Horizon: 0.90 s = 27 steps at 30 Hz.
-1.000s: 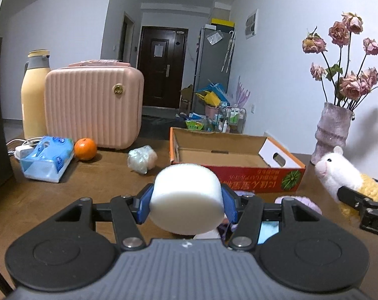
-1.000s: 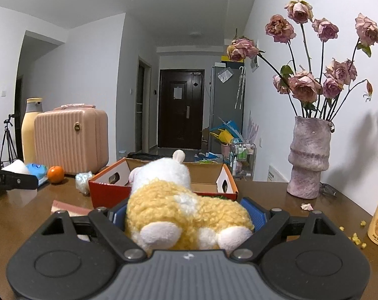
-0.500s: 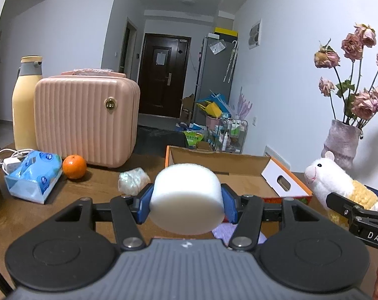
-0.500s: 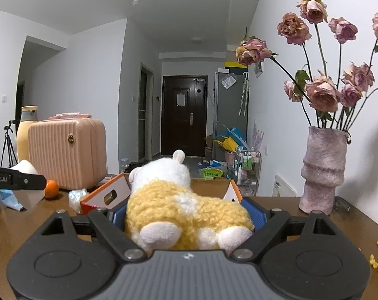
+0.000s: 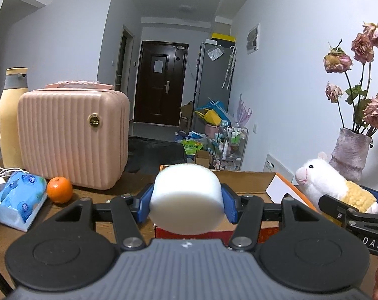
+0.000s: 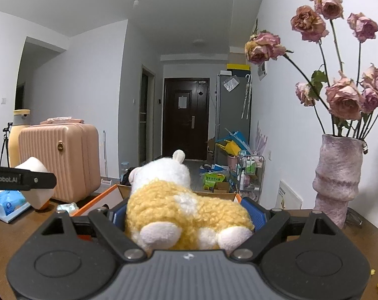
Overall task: Organize soft objects
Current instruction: 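Carry the sponge and lamb toward the cardboard box with both tools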
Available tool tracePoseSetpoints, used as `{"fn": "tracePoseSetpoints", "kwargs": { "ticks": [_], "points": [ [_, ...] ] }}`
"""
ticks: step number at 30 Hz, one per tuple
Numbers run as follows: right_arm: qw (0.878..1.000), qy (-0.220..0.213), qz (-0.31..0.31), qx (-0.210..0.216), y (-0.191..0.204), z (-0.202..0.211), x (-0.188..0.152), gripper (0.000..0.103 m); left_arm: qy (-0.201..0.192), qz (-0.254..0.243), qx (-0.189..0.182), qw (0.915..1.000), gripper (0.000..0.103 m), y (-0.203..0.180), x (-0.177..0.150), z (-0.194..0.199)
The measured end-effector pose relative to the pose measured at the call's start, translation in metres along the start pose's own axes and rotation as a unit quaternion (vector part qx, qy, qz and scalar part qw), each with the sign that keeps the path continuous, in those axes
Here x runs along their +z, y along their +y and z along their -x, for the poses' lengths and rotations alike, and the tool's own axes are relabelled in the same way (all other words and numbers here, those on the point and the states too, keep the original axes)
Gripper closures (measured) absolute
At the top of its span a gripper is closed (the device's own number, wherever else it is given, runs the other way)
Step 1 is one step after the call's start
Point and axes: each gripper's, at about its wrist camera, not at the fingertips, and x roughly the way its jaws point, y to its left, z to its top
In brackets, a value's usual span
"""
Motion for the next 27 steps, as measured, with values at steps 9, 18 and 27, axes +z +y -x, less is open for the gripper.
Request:
{"fn": "tracePoseSetpoints", "kwargs": {
  "ticks": [9,18,27],
  "points": [
    [1.0,0.01,0.005,-0.004,0.0,-0.031,0.006,0.014,-0.002,-0.006,0.002,1.0,0.046,-0.009,0.01,-0.032],
    [1.0,0.025,0.006,-0.012,-0.004,-0.069,0.019,0.014,-0.004,-0.01,0.011,0.9999,0.046,-0.015,0.022,-0.064],
    [0.998,0.056,0.009,-0.024,-0.005,-0.1,0.026,0.014,0.018,-0.023,0.033,0.999,0.046,-0.024,0.025,-0.091]
  ]
}}
